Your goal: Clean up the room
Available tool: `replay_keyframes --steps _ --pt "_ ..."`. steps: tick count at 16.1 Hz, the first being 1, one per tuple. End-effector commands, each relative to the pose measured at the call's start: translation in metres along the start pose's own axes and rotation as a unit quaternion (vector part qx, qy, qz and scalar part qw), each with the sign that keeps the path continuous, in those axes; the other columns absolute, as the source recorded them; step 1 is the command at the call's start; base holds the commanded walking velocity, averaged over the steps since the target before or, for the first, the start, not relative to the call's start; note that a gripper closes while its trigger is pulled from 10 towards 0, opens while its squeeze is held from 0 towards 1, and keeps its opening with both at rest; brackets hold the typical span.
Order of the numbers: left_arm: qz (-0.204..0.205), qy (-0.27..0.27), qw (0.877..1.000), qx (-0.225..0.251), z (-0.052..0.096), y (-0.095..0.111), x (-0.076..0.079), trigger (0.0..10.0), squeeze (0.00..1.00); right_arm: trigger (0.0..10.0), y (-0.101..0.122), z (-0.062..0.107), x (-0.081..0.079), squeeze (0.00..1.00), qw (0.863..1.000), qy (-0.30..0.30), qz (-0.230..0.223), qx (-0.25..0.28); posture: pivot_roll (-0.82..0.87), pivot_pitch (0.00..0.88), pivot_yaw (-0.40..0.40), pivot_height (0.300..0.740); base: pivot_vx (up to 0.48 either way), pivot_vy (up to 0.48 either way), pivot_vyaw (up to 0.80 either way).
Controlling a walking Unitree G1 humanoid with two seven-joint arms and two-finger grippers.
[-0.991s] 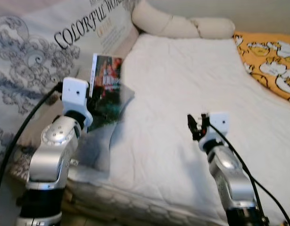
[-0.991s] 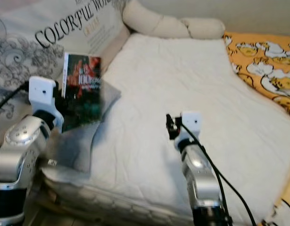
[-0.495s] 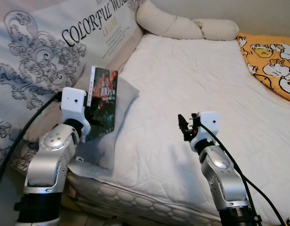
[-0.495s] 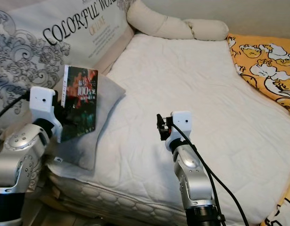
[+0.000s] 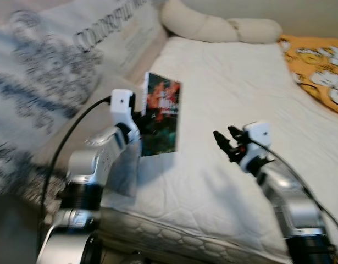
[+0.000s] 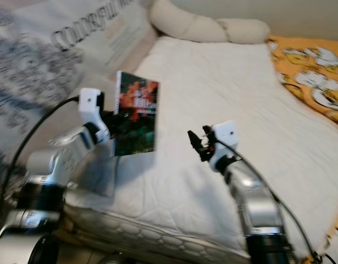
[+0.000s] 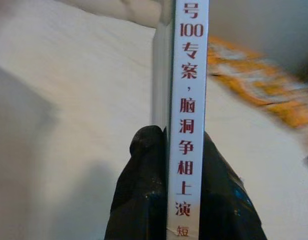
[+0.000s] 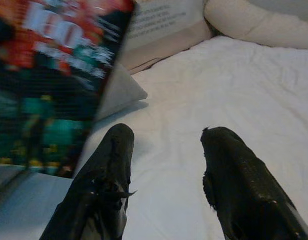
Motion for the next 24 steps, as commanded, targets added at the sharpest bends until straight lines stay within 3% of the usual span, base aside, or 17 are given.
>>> replay_keyframes --steps 1,2,3,4,6,9,10,12,15,16,18,19,20,24 --pt "0.032 -0.032 0.999 0.006 -0.005 0.002 0.003 10.0 0.0 10.0 0.005 0.009 0.0 0.0 0.999 0.033 0.009 -0.005 -0.04 0.0 0.055 0.74 0.0 0.0 0.0" --pt "0.04 -0.047 0.998 0.002 -0.009 0.0 0.006 10.0 0.0 10.0 0.006 0.014 0.005 0.0 0.999 0.038 0.021 -0.012 -0.05 0.0 0.058 0.74 0.0 0.0 0.0" --pt "0.097 -0.068 0.993 -0.017 -0.017 -0.01 0.011 10.0 0.0 10.0 0.007 0.025 0.011 0.0 0.998 0.051 0.029 -0.027 -0.09 0.0 0.07 0.74 0.0 0.0 0.0" --pt "0.123 -0.086 0.988 -0.031 -0.021 -0.018 0.016 10.0 0.0 10.0 0.009 0.033 0.014 0.0 0.997 0.061 0.034 -0.039 -0.1 0.0 0.073 0.74 0.0 0.0 0.0" --pt "0.074 -0.087 0.99 -0.082 -0.028 -0.044 0.021 10.0 0.0 10.0 0.005 0.05 0.018 0.0 0.993 0.079 0.037 -0.08 -0.14 0.0 0.081 0.74 0.0 0.0 0.0" --pt "0.077 -0.081 0.987 -0.117 -0.03 -0.068 0.021 10.0 0.0 10.0 0.001 0.064 0.019 0.0 0.989 0.094 0.041 -0.109 -0.17 0.009 0.085 0.74 0.0 0.0 0.0" --pt "0.077 -0.077 0.984 -0.141 -0.031 -0.085 0.025 10.0 0.0 10.0 0.0 0.07 0.006 0.0 0.984 0.127 0.032 -0.123 -0.2 0.037 0.087 0.74 0.0 0.0 0.0" --pt "0.084 -0.078 0.982 -0.15 -0.033 -0.095 0.032 10.0 0.0 10.0 0.0 0.079 -0.013 0.0 0.975 0.171 0.013 -0.139 -0.23 0.058 0.089 0.74 0.0 0.0 0.0" --pt "0.123 -0.088 0.981 -0.125 -0.04 -0.088 0.041 10.0 0.0 10.0 -0.004 0.089 -0.022 0.0 0.968 0.19 0.006 -0.162 -0.26 0.074 0.09 0.74 0.0 0.0 0.0" --pt "0.103 -0.075 0.983 -0.13 -0.041 -0.091 0.039 10.0 0.0 10.0 -0.006 0.093 -0.023 0.0 0.966 0.194 0.01 -0.172 -0.28 0.081 0.089 0.74 0.0 0.0 0.0" --pt "-0.006 -0.031 0.985 -0.169 -0.038 -0.105 0.024 10.0 0.0 10.0 -0.006 0.098 -0.026 0.0 0.963 0.197 0.011 -0.183 -0.29 0.086 0.09 0.74 0.0 0.0 0.0" --pt "-0.035 0.0 0.986 -0.163 -0.039 -0.1 0.014 10.0 0.0 10.0 -0.006 0.1 -0.029 0.0 0.962 0.198 0.01 -0.186 -0.3 0.091 0.089 0.74 0.0 0.0 0.0" --pt "-0.041 0.025 0.989 -0.139 -0.041 -0.085 0.005 10.0 0.0 10.0 -0.009 0.102 -0.033 0.0 0.961 0.199 0.012 -0.193 -0.31 0.093 0.088 0.74 0.0 0.0 0.0" --pt "-0.073 0.047 0.986 -0.141 -0.04 -0.078 -0.005 10.0 0.0 10.0 -0.014 0.103 -0.041 0.0 0.957 0.207 0.015 -0.204 -0.31 0.095 0.087 0.74 0.0 0.0 0.0"
Point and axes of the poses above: a point about 5 cm out from each wrist's last joint towards the gripper, its own z axis pointing back from the gripper into the wrist, its own y axis along the axis of the wrist's last joint, x = y × z, the point moved 6 cm from there along -z, pointing out of the wrist towards the gripper, and after that the axes turned 6 degrees about -z, right-handed, at the moved point
